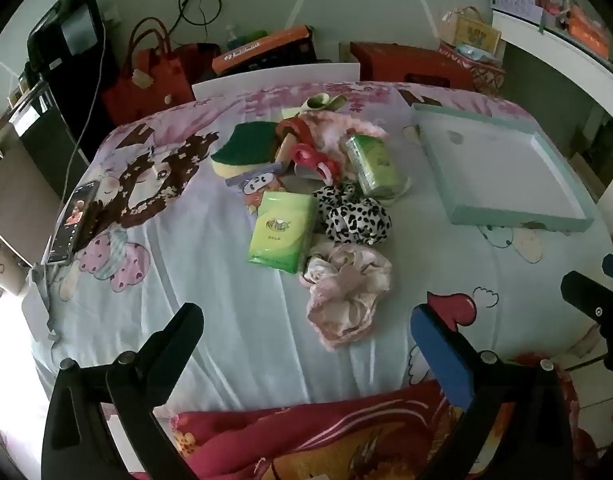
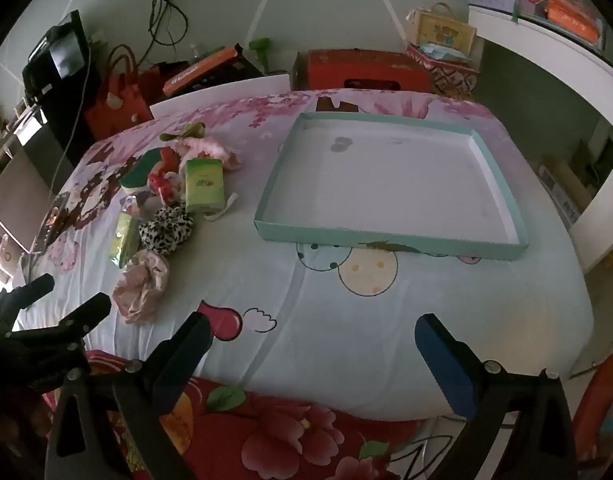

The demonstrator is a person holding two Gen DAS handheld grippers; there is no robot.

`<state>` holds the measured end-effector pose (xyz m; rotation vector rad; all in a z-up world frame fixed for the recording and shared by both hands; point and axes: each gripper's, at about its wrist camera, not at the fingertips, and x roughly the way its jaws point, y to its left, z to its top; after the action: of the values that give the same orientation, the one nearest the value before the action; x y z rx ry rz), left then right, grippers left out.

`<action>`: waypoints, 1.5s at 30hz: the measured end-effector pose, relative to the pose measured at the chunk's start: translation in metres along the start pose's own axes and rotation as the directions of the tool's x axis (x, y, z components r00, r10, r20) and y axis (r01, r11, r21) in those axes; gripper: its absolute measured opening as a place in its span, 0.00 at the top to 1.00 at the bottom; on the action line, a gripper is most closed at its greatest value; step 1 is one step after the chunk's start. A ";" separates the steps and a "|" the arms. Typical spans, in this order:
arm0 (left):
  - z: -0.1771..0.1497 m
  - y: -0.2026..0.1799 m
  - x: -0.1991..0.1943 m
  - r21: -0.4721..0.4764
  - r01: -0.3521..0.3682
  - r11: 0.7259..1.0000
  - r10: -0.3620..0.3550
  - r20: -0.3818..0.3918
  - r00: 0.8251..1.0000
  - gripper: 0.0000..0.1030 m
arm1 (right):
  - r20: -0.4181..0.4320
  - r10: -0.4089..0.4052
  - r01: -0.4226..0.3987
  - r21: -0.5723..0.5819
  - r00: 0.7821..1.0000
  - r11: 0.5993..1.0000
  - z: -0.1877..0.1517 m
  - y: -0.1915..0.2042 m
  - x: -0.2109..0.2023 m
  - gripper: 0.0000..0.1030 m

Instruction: Organize soft objects

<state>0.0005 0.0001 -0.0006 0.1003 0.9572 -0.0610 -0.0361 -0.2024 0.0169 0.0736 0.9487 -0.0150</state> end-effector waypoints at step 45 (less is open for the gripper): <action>0.029 -0.005 -0.003 0.006 0.057 0.998 -0.057 0.094 0.994 0.00 | -0.030 -0.018 0.017 -0.010 0.999 1.000 0.020 -0.001 0.020 0.00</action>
<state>0.0221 -0.0077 0.0178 0.0726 0.8663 -0.1188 -0.0087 -0.2043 0.0123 0.0564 0.9796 -0.0253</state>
